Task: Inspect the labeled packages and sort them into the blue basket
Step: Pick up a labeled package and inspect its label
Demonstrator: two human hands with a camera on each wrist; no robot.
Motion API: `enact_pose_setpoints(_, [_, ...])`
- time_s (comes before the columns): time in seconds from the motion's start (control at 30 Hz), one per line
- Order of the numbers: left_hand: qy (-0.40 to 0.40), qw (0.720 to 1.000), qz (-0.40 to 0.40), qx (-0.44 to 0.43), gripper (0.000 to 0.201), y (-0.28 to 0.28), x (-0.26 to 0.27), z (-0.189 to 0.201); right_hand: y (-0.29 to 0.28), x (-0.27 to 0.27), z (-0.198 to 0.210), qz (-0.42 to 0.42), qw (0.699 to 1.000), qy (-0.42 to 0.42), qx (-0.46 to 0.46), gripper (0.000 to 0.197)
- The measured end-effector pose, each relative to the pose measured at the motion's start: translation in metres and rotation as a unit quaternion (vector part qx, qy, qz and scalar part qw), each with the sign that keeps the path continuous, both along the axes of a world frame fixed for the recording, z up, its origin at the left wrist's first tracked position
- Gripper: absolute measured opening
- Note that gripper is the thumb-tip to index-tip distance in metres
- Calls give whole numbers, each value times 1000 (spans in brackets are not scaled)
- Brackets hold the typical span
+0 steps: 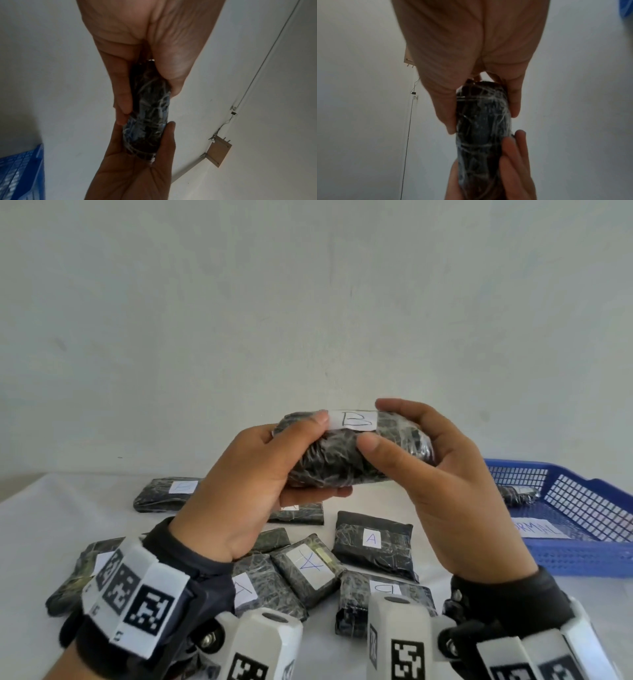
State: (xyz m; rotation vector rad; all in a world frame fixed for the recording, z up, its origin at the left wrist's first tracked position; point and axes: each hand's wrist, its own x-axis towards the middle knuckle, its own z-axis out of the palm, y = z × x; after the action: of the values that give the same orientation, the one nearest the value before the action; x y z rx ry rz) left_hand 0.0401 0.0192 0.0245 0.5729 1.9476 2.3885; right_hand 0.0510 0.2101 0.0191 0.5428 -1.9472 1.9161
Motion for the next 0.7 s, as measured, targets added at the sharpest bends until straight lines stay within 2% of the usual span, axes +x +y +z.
enact_pose_setpoints(0.07, [6, 999, -6, -35, 61, -3, -1, -1, -1, 2, 3, -7, 1000, 6, -24, 57])
enact_pose_setpoints(0.17, [43, 998, -2, -41, 63, -3, -4, -5, -2, 2, 3, -11, 1000, -12, -25, 56])
enact_pose_setpoints(0.33, [93, 995, 36, 18, 46, -1, -6, -6, -2, 5, 4, 33, 999, -28, -30, 62])
enact_pose_setpoints(0.47, [94, 994, 50, 0, 47, -5, -7, -6, -6, 3, 4, 0, 999, 32, 27, 44])
enact_pose_setpoints(0.57, [77, 996, 23, -34, 40, -6, -10, -9, -8, 2, 3, -23, 998, 40, 33, 45])
enact_pose_setpoints(0.7, [97, 994, 42, -32, 38, -2, -8, -8, -6, 3, 2, 3, 1000, 19, 20, 47])
